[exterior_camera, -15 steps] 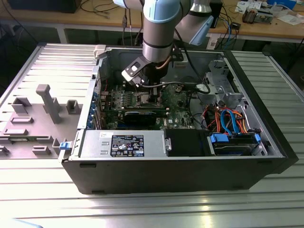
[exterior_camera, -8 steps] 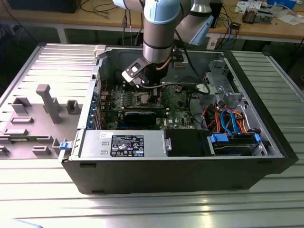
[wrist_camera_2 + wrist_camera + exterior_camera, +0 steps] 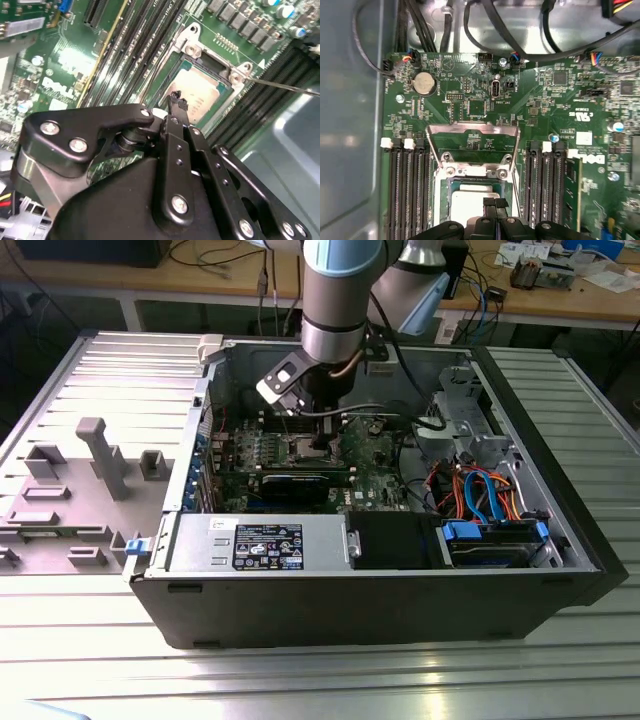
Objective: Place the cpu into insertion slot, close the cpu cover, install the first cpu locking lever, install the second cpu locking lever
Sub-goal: 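Place the cpu into insertion slot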
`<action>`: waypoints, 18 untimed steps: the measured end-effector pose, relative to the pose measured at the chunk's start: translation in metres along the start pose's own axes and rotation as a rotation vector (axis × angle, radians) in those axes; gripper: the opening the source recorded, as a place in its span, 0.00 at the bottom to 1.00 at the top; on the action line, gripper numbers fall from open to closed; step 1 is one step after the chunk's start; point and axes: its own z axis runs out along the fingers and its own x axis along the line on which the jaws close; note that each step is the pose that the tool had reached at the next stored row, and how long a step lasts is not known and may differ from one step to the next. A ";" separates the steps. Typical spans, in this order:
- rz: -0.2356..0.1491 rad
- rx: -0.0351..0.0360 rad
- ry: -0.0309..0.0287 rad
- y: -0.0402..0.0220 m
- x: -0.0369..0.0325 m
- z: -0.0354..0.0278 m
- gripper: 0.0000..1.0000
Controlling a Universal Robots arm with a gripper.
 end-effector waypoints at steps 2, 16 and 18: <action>0.000 0.0000 0.0000 0.0000 0.0003 -0.0080 0.11; 0.000 -0.0001 0.0006 -0.0001 0.0010 -0.0269 0.11; 0.000 -0.0001 0.0008 -0.0001 0.0010 -0.0269 0.11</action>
